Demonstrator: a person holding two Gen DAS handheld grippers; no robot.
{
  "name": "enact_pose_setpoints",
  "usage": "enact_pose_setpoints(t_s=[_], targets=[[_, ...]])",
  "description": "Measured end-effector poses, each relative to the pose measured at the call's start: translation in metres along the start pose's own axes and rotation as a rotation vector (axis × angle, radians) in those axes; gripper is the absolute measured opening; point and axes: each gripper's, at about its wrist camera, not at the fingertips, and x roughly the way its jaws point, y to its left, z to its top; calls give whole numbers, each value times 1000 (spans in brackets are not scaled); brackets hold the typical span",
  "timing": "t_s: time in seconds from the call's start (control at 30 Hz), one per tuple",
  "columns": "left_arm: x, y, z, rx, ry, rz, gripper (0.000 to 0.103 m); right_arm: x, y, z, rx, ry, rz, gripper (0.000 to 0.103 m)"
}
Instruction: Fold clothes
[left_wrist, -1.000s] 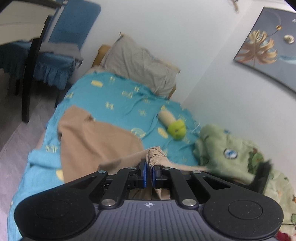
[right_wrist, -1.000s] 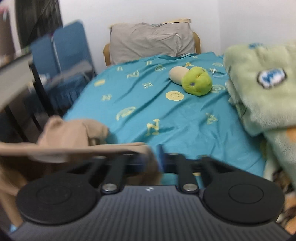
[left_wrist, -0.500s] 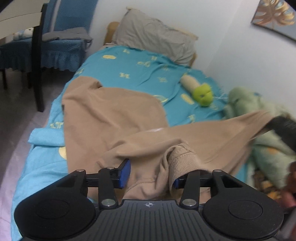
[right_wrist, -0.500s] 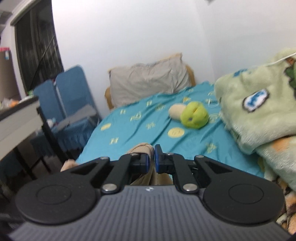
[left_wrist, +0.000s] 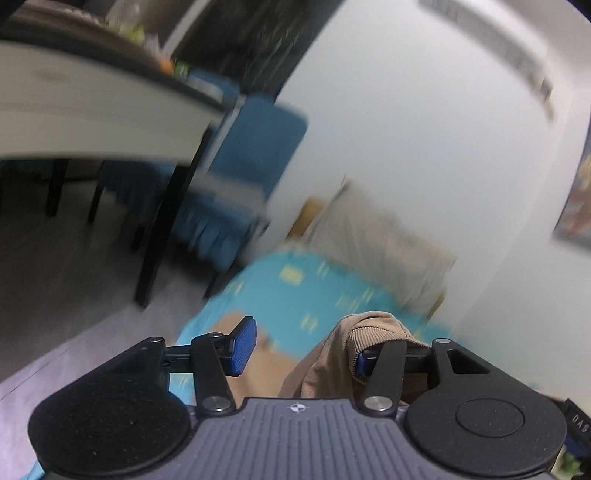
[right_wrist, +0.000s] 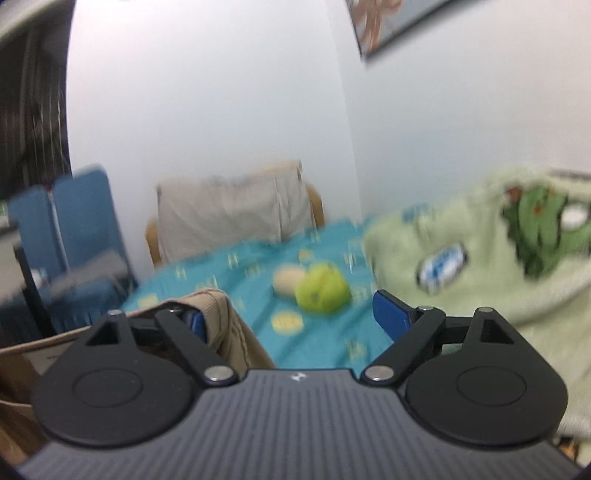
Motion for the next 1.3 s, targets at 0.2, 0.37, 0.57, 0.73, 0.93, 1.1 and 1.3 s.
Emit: enact_pose_setpoints(t_s=[0.2,0.37,0.57,0.73,0.93,1.1,1.3], targets=[[-70,-49,101,63,-218,-113,55,-65,24,99,66,-199,65,88],[-140,-97,197,157,-347,-214,56,-135,37,193,80,-374,126,88],[-203,-155,289,255,-400,-262,57,-202,36,304,103,-419,199,89],[-211,-194,321,239,-379,-267,57,-219,38,354,46,-457,205,90],[-119,-207,311,298,-303,-188,57,-129,41,339,-29,-329,199,89],[18,-193,268,308,-209,-128,57,-4,53,281,-75,-188,148,89],[204,-160,187,319,-99,-30,61,173,62,186,-117,-25,82,88]])
